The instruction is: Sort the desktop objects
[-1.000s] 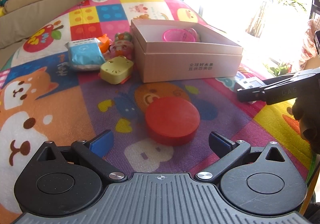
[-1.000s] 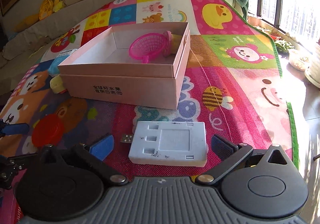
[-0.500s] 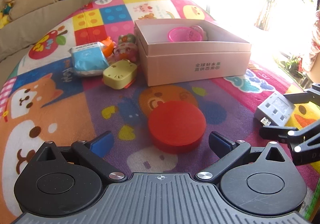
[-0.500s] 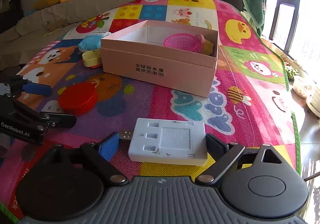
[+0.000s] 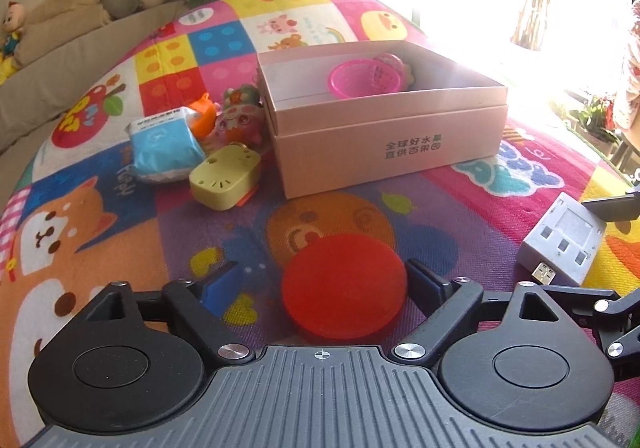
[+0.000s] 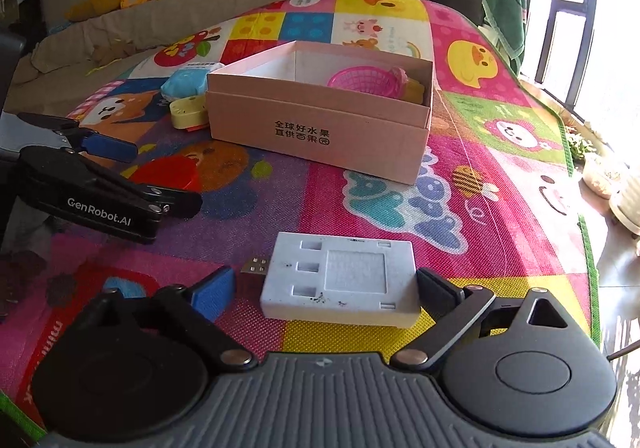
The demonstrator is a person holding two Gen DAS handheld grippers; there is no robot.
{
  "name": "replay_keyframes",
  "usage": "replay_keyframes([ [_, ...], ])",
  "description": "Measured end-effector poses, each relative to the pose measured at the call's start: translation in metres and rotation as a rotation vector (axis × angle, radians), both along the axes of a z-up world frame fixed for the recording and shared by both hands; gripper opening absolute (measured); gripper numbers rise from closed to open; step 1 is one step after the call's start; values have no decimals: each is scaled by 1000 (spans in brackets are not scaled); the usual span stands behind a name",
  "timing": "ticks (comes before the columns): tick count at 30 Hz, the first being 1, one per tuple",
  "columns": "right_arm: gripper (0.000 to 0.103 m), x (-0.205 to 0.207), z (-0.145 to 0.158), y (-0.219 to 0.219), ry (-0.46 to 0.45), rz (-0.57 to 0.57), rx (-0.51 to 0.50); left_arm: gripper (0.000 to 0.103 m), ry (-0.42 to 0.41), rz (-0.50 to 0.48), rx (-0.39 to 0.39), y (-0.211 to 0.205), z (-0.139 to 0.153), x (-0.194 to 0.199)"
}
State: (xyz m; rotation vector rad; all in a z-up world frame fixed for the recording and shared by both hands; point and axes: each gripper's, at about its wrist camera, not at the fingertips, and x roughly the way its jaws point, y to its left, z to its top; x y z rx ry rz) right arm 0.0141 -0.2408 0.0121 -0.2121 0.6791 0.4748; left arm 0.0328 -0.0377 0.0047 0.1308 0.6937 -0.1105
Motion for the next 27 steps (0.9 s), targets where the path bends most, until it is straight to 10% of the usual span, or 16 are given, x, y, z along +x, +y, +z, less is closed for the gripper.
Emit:
replay_keyframes([
  [9, 91, -14, 28, -8, -8, 34, 12, 69, -106, -97, 10, -3, 41, -28],
  [16, 91, 11, 153, -33, -339, -43, 117, 69, -435, -121, 77, -6, 151, 18],
  [19, 91, 38, 163, -21, -408, -60, 85, 69, -411, -125, 49, -13, 152, 59],
  [27, 91, 131, 102, 27, -253, -58, 68, 77, -218, -100, -46, -4, 103, 146],
])
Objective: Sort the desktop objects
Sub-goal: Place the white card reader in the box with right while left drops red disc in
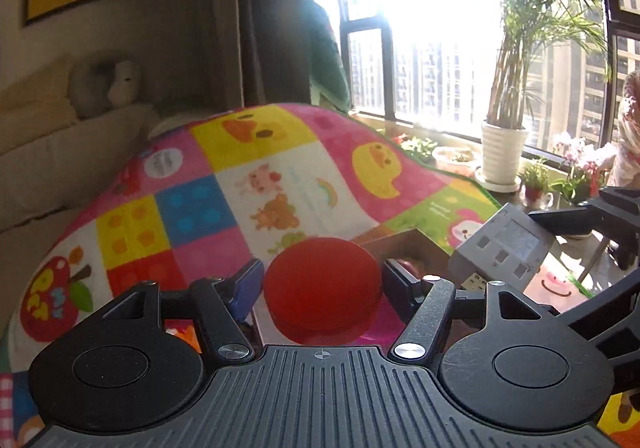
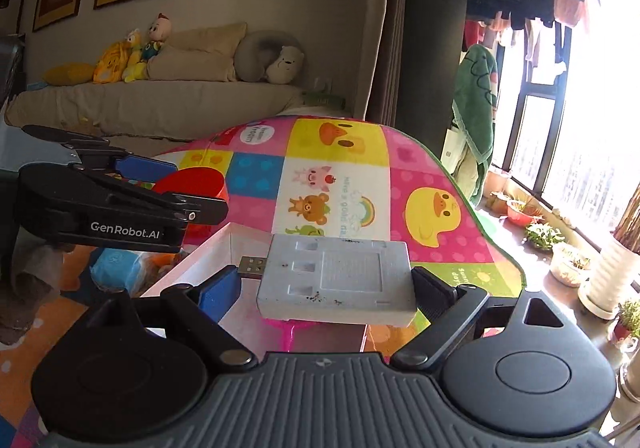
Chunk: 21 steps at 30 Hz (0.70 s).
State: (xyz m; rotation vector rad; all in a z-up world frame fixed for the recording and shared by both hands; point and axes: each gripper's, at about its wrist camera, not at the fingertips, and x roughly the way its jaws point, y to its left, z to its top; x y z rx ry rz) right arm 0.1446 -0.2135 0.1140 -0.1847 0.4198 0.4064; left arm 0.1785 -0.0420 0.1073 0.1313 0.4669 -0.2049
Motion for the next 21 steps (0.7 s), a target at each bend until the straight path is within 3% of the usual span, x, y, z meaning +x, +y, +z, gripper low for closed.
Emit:
replay_keyframes([
  [4, 92, 22, -25, 9, 130, 21, 16, 87, 31, 48, -42, 33, -16, -22],
  [13, 97, -35, -39, -1, 96, 54, -51, 95, 98, 179, -15, 84, -68, -100],
  [21, 97, -59, -33, 39, 84, 130, -93, 100, 123, 441, -49, 128, -85, -122],
])
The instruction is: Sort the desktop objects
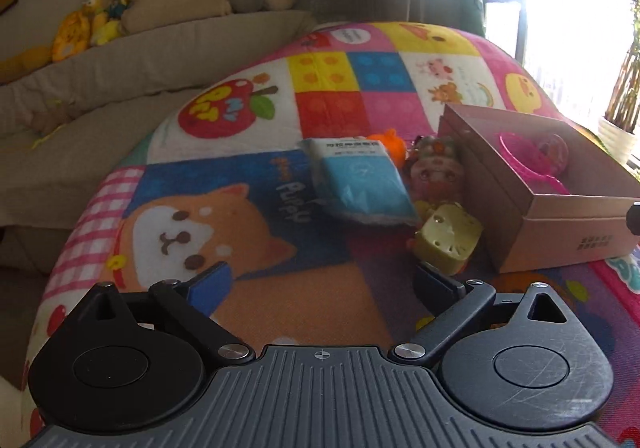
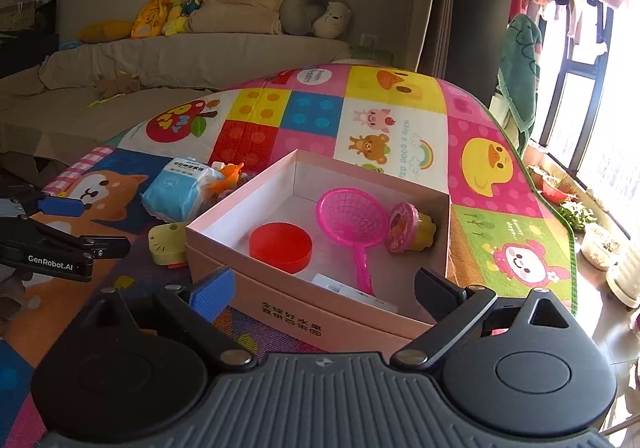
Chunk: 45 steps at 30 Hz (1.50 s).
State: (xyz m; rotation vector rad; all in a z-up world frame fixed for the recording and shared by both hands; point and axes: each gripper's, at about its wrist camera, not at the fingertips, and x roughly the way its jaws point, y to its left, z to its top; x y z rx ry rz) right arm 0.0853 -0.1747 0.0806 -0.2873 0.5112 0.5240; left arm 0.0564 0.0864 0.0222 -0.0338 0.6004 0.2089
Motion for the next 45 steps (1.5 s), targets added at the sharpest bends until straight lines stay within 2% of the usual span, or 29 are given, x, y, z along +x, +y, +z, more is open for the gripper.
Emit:
replay_keyframes([
  [1, 96, -6, -1, 12, -6, 32, -14, 100, 2, 33, 3, 6, -1, -1],
  [5, 72, -29, -13, 67, -87, 150, -148, 102, 5, 116, -34, 26, -3, -5],
  [8, 67, -45, -32, 115, -186, 220, -280, 102, 5, 161, -65, 37, -5, -8],
  [12, 62, -46, -67, 162, -291, 243, -431, 102, -2, 184, -124, 48, -5, -12],
  [14, 53, -37, -84, 178, -299, 229, -495, 103, -6, 184, -140, 50, -5, -13],
  [16, 53, -32, -90, 186, -332, 207, -510, 103, -10, 182, -150, 51, -5, -14],
  [19, 30, -22, -85, 192, -282, 193, -527, 103, -16, 175, -153, 50, -5, -14],
  [20, 27, -21, -83, 191, -276, 185, -520, 103, -17, 173, -153, 50, -5, -14],
  [23, 19, -23, -67, 179, -242, 160, -460, 103, -16, 173, -155, 49, -6, -14],
  [25, 18, -26, -47, 164, -161, 158, -369, 103, -12, 173, -154, 49, -6, -14],
  [30, 17, -22, 0, 98, 125, 124, -73, 103, -14, 163, -142, 45, -7, -14],
  [32, 17, -12, 5, 57, 263, 85, 80, 103, -10, 159, -133, 44, -7, -13],
  [34, 18, -5, -6, 14, 333, -21, 171, 103, -7, 154, -127, 42, -7, -13],
  [36, 20, -5, -17, -14, 322, -144, 165, 103, -19, 152, -130, 40, -5, -13],
  [37, 26, -3, -25, -29, 300, -222, 148, 103, -24, 139, -143, 38, -3, -13],
  [39, 44, -5, -32, -51, 256, -309, 148, 103, -33, 92, -169, 32, 3, -11],
  [40, 59, -6, -35, -63, 230, -352, 164, 103, -38, 67, -164, 27, 7, -8],
  [41, 70, -6, -38, -70, 211, -378, 178, 103, -38, 45, -151, 21, 9, -5],
  [45, 86, -5, -50, -92, 168, -437, 256, 103, -32, -22, -46, -7, 19, 28],
])
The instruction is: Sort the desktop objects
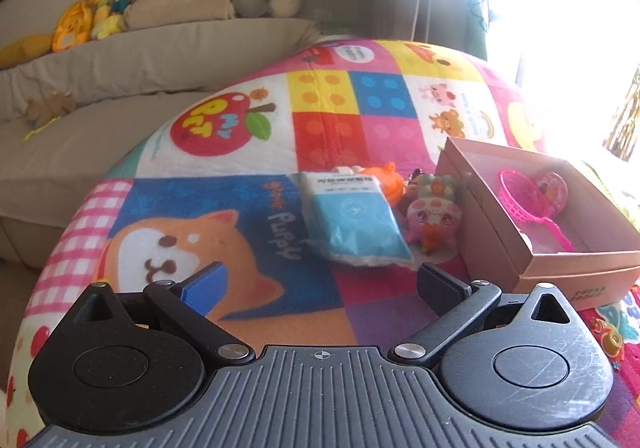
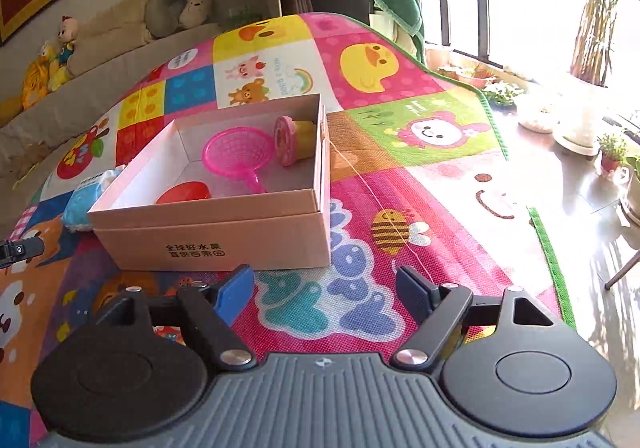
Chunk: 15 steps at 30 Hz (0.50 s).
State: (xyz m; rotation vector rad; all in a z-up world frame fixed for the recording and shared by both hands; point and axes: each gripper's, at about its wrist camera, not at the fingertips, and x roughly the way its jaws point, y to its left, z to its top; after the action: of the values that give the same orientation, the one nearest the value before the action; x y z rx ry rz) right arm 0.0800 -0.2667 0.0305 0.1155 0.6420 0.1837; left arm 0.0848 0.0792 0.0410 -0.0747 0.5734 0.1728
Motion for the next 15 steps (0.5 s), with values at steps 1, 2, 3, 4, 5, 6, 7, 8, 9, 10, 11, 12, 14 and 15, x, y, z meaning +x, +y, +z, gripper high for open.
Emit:
replay_keyframes([
  [1, 88, 0, -3, -2, -8, -4, 12, 103, 13, 1, 17, -4, 0, 11],
  [2, 89, 1, -5, -4, -14, -4, 22, 103, 28, 7, 32, -8, 0, 25],
  [3, 90, 1, -8, -4, -17, -6, 26, 103, 39, 14, 42, -10, -2, 37],
  [4, 93, 1, -11, -5, -18, -7, 25, 103, 52, 21, 54, -12, -3, 49],
  [5, 94, 2, -12, -6, -17, -8, 30, 103, 60, 24, 63, -13, -5, 59],
  [6, 95, 1, -11, -7, -18, -5, 40, 102, 66, 26, 72, -15, -7, 66],
  [7, 101, 1, -11, -9, -21, -6, 55, 101, 68, 39, 94, -17, -9, 74],
  [8, 103, 2, -12, -11, -19, -10, 70, 90, 72, 48, 113, -19, -11, 79],
  [9, 103, 3, -13, -13, -9, -10, 80, 76, 85, 46, 122, -20, -12, 83],
  [10, 103, 6, -15, -15, 11, -15, 97, 71, 99, 38, 119, -21, -13, 85],
  [11, 103, 8, -15, -17, 21, -21, 110, 64, 108, 33, 116, -21, -14, 85],
  [12, 103, 10, -17, -19, 34, -28, 127, 60, 111, 31, 121, -22, -14, 84],
  [14, 103, 15, -20, -25, 56, -36, 168, 58, 108, 22, 139, -23, -14, 74],
  [15, 103, 15, -20, -27, 53, -37, 180, 57, 107, 14, 140, -23, -13, 68],
])
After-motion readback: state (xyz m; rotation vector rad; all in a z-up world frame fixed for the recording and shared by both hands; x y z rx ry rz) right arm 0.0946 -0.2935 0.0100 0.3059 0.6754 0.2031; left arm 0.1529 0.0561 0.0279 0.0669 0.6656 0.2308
